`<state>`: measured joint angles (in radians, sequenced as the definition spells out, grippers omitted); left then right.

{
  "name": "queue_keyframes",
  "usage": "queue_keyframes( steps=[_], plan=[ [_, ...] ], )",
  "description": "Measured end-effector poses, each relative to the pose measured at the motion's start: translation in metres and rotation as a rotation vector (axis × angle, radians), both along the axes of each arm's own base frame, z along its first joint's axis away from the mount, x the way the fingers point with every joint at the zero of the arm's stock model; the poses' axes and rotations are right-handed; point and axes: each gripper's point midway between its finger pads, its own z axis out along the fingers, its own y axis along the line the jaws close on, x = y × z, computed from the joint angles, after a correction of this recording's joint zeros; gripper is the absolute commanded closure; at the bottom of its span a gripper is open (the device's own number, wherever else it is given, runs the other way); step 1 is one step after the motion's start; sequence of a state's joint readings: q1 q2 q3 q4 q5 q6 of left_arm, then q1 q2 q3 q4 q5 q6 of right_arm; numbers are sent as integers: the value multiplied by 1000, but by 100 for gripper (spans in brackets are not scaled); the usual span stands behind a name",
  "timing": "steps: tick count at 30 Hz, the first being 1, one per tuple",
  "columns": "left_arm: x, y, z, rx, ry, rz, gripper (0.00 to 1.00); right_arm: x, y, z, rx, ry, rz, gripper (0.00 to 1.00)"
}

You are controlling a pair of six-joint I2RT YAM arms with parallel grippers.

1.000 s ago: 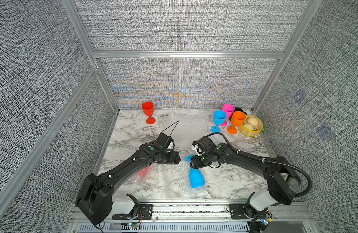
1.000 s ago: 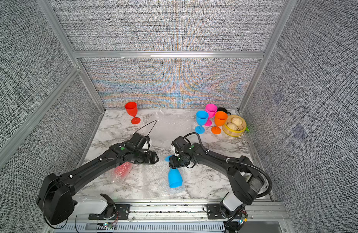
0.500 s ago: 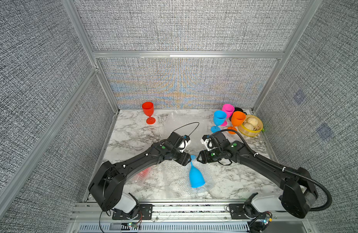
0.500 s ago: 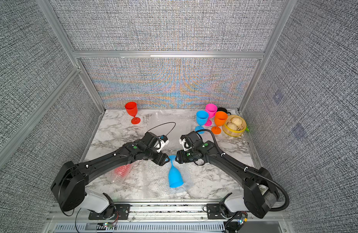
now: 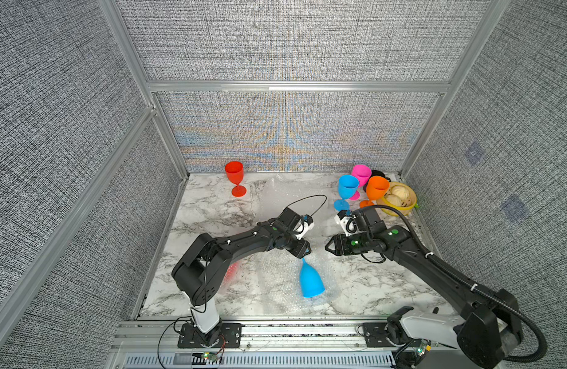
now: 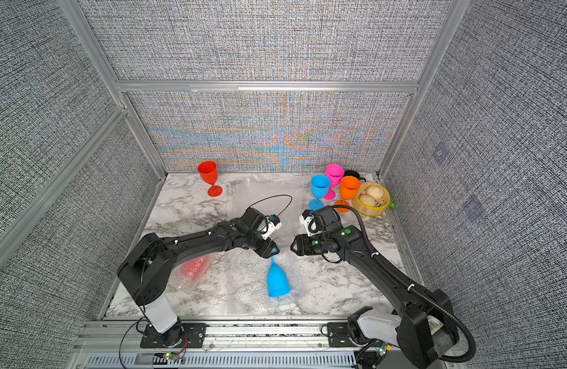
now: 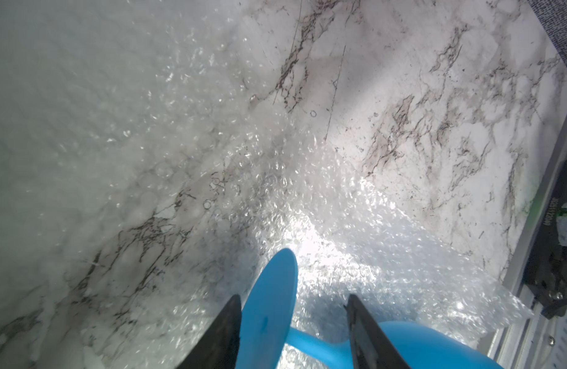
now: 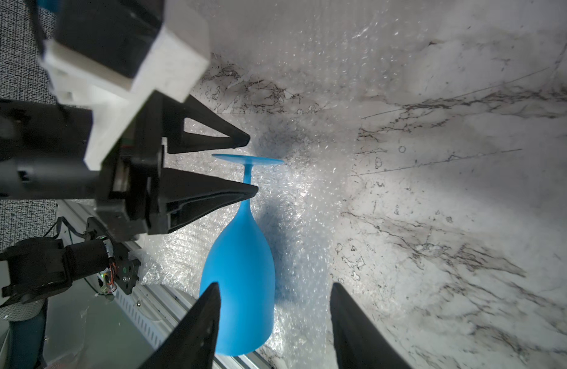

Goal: Unpack wine glasses from bubble wrap
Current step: Pick up the wine glass from the bubble wrap.

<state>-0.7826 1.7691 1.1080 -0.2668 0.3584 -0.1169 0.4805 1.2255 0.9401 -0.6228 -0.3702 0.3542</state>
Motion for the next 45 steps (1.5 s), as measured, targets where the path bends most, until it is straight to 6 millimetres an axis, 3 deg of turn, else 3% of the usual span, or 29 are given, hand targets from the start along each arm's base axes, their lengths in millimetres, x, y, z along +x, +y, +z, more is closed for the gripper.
queue_keyframes(
  steps=[8,18,27,31,36,45],
  plan=[
    [1,-1,0,-1,-2,0,76,-2,2,-4,9,19,9,43],
    [5,-3,-1,-5,3,0,99,-2,2,-2,12,15,10,44],
    [20,9,28,-127,12,76,100,1,-4,7,-5,-17,-17,44],
    [29,24,41,-231,39,152,100,8,-15,28,-17,-90,-67,44],
    [54,54,63,-406,51,305,100,17,-37,60,-31,-199,-174,44],
    [106,109,109,-786,15,599,100,23,-25,60,21,-179,-163,45]
  ],
)
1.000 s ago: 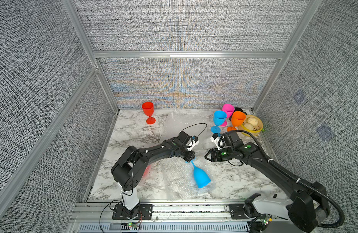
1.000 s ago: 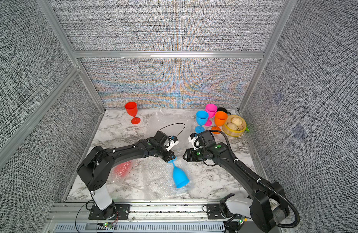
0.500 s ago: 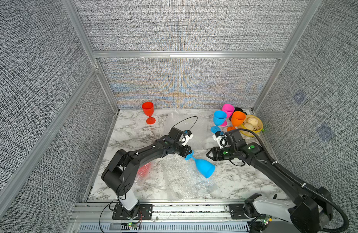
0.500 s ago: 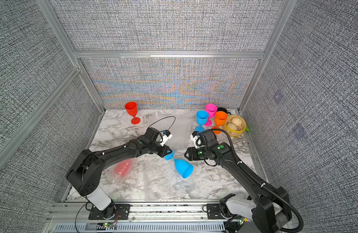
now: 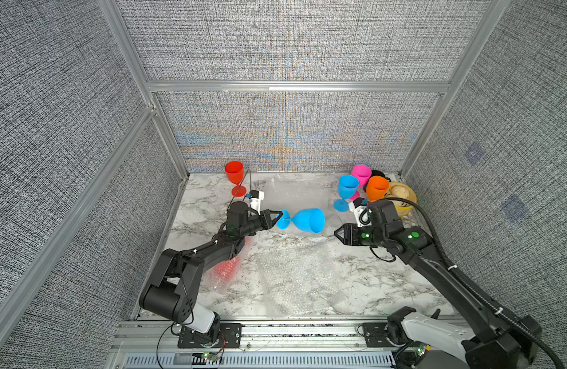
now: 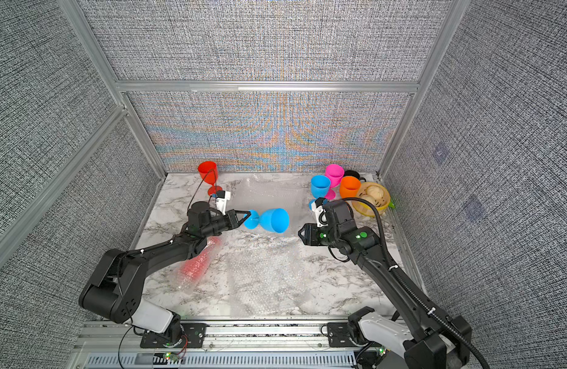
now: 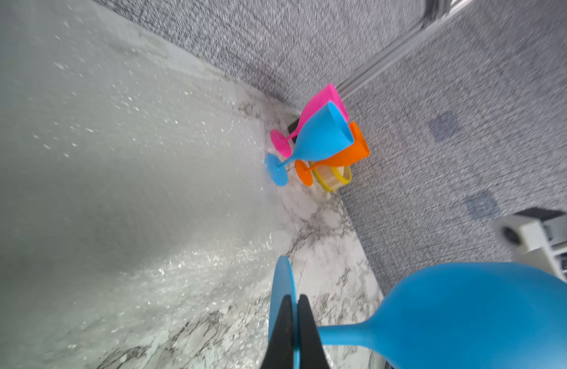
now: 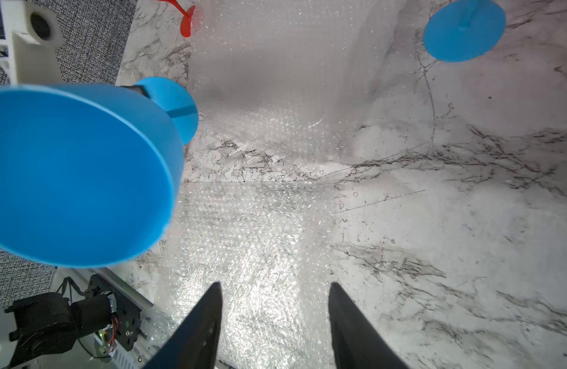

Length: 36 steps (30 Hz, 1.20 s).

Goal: Unpack wine glasses from bubble wrap
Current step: Pick up the wine glass from the bubble wrap, then place the wine glass at the center of the board.

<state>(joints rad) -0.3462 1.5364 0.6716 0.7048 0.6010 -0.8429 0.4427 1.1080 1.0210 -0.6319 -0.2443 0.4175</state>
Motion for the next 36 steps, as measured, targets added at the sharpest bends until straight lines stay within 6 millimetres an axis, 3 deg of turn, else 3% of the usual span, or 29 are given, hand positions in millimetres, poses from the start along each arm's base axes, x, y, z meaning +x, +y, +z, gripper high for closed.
queue_keyframes(
  steps=[6,17,20,27,33,36],
  plan=[
    [30,83,4,-229,23,312,100,-1,8,0,24,2,29,45],
    [47,226,-12,-394,33,759,100,-3,14,-6,32,9,61,45],
    [49,261,-15,-401,22,865,100,-4,14,-15,27,22,64,46],
    [76,298,-37,-463,77,991,100,-3,16,-22,23,41,68,47],
    [108,325,-42,-488,90,1063,100,0,19,-13,30,31,74,47],
    [120,334,-56,-484,131,1091,100,4,21,1,40,-2,78,47]
  ],
)
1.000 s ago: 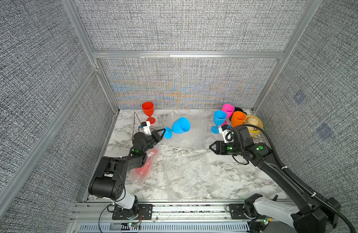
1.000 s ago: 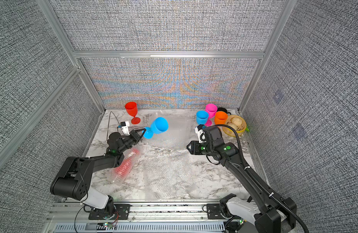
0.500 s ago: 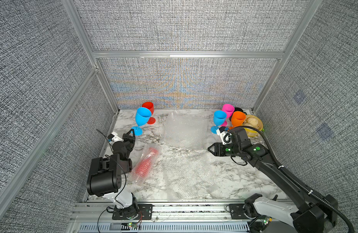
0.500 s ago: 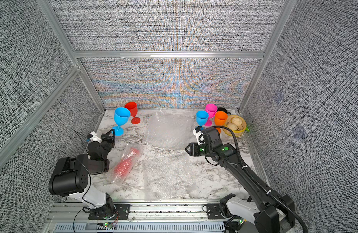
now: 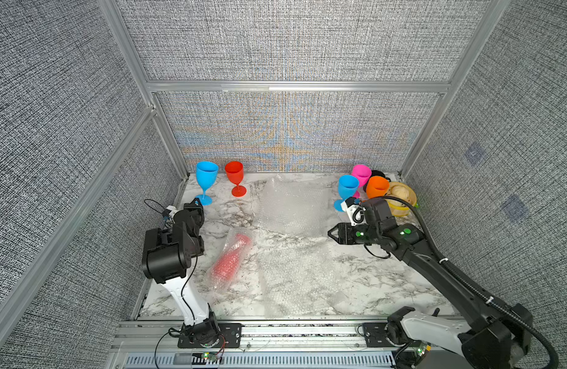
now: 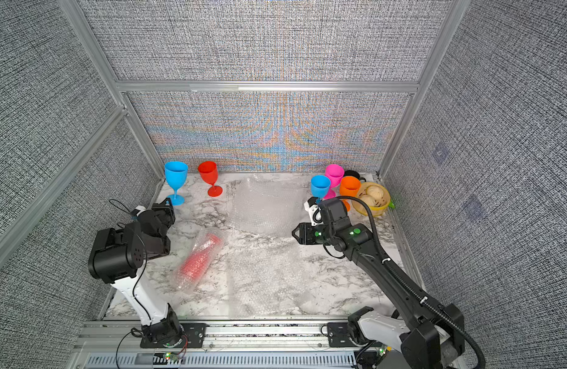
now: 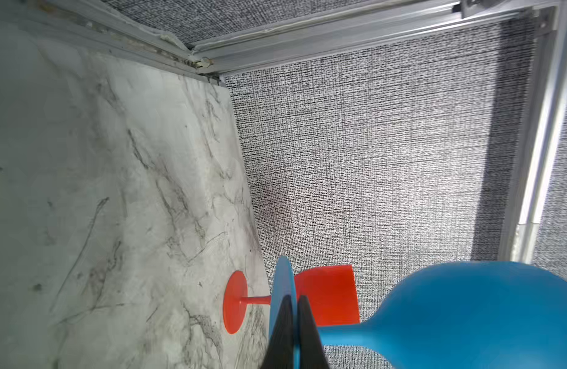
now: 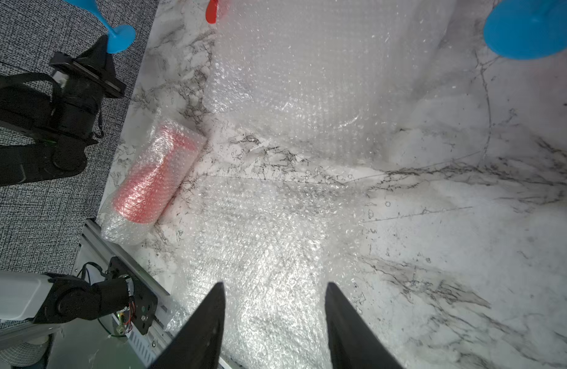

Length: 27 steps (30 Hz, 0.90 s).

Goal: Unpack wine glasses from bubble wrap
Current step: Place the wine glass at the center of the board.

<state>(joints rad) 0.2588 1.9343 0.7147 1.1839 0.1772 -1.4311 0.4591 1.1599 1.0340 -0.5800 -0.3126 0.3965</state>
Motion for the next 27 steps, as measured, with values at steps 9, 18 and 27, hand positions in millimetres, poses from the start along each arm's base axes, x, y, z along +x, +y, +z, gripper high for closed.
queue_keyframes(
  steps=[9,18,27],
  plan=[
    [29,16,-49,-18,178,-10,100,7,0,8,-22,-18,-3,47],
    [38,15,-78,-14,286,-64,100,14,3,3,-37,10,-3,47],
    [42,12,-88,-26,284,-96,100,19,6,6,-36,8,1,47]
  ],
)
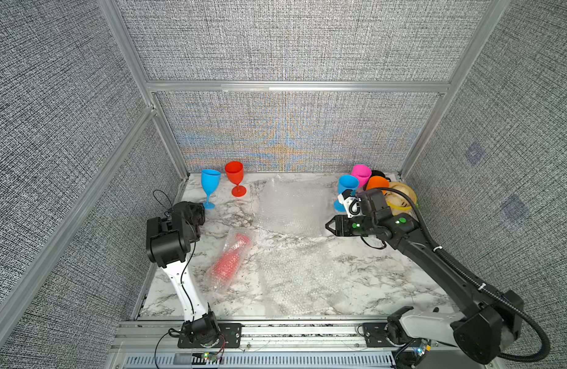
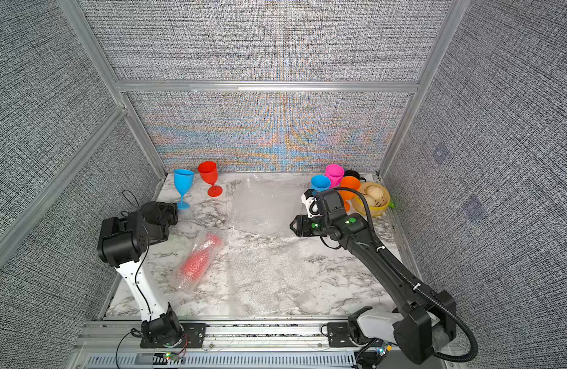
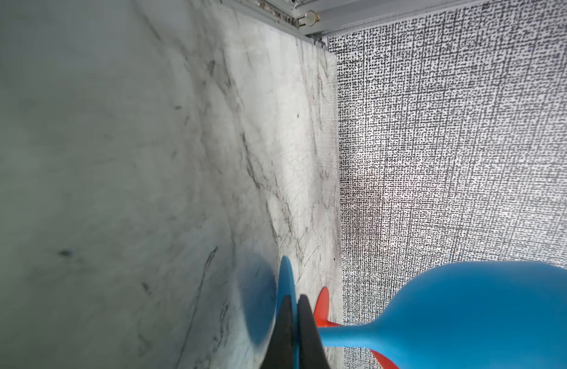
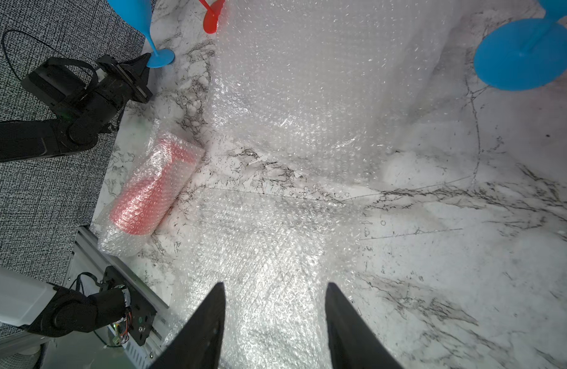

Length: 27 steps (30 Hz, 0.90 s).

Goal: Unpack wine glasses from bubble wrap
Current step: Place the wine glass at the center of the board.

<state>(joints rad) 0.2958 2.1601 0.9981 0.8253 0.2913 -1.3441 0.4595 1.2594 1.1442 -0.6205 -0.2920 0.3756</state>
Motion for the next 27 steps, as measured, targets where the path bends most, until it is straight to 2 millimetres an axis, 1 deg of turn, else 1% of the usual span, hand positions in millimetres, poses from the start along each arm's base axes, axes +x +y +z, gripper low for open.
queue_keyframes(
  steps=[10,14,27],
  plan=[
    [2,-3,-1,7,-14,-32,100,1,0,-2,-3,6,1,48],
    [3,-4,-1,13,-9,-52,98,1,1,-4,-6,11,1,47],
    [7,-8,-2,39,21,-103,96,1,0,-4,-6,10,0,47]
  ],
)
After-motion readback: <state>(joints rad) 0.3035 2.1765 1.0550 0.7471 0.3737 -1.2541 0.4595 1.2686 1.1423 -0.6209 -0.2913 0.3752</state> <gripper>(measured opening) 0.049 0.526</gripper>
